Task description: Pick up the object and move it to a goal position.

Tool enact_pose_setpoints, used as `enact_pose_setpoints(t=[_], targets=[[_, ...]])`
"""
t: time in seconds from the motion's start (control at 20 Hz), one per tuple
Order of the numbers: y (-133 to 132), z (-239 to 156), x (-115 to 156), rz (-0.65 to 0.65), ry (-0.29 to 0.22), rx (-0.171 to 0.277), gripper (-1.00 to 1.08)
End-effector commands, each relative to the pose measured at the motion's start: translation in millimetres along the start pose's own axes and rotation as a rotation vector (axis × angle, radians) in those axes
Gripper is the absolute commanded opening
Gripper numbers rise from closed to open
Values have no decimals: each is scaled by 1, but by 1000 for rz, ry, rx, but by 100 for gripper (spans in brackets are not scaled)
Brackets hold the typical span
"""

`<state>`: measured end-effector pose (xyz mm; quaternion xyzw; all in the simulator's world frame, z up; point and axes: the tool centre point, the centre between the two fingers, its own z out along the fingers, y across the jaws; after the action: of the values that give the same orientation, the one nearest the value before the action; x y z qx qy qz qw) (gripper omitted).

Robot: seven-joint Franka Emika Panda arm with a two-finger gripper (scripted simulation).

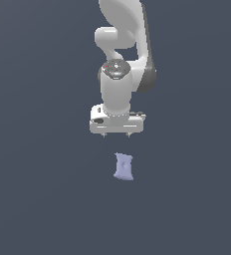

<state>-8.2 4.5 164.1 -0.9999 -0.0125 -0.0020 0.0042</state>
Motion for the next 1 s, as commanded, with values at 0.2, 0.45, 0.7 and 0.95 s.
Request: enact_pose_setpoints(t=[0.2,0.45,0.7,0.95], targets=[[1,4,-2,-7,-12,-9,100],[4,11,-8,-23,-39,-30,100],[4,12,-7,-22,-38,-29,100],[1,18,1,-13,-35,-28,100]])
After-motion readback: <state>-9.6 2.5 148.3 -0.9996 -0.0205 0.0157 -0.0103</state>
